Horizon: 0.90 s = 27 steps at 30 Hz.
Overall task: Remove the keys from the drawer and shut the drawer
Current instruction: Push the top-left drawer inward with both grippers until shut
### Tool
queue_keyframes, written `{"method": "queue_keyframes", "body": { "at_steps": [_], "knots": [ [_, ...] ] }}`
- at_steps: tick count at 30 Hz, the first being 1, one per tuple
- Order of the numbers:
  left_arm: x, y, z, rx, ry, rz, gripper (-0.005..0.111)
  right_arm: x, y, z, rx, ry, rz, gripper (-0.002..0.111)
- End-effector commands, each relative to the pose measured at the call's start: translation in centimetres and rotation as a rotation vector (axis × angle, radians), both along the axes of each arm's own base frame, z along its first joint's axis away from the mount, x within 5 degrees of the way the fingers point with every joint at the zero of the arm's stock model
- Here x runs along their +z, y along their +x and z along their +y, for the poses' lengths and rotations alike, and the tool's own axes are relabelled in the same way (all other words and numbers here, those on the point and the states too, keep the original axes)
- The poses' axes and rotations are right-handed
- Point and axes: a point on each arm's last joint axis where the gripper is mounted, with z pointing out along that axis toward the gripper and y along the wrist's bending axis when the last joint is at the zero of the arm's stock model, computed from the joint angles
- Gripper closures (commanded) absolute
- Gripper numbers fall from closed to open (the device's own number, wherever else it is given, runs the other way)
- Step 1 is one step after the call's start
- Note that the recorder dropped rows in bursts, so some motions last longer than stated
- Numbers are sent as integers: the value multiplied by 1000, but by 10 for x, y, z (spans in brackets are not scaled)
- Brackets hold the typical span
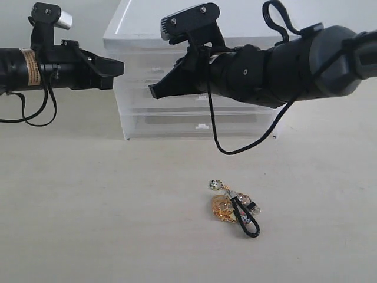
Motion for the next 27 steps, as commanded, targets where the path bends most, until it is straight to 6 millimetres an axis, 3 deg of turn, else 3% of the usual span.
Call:
{"method": "queue_keyframes", "body": {
  "at_steps": [1, 12, 27],
  "knots": [
    [5, 5, 0, 32, -5, -6, 103, 5, 12, -10, -31, 2, -19, 108],
    [-12, 26, 0, 60, -32, 21, 103, 13, 24, -8, -30, 25, -13, 108],
    [-11, 20, -1, 21, 8, 35, 103, 9, 21, -8, -12, 4, 24, 108]
  ]
}}
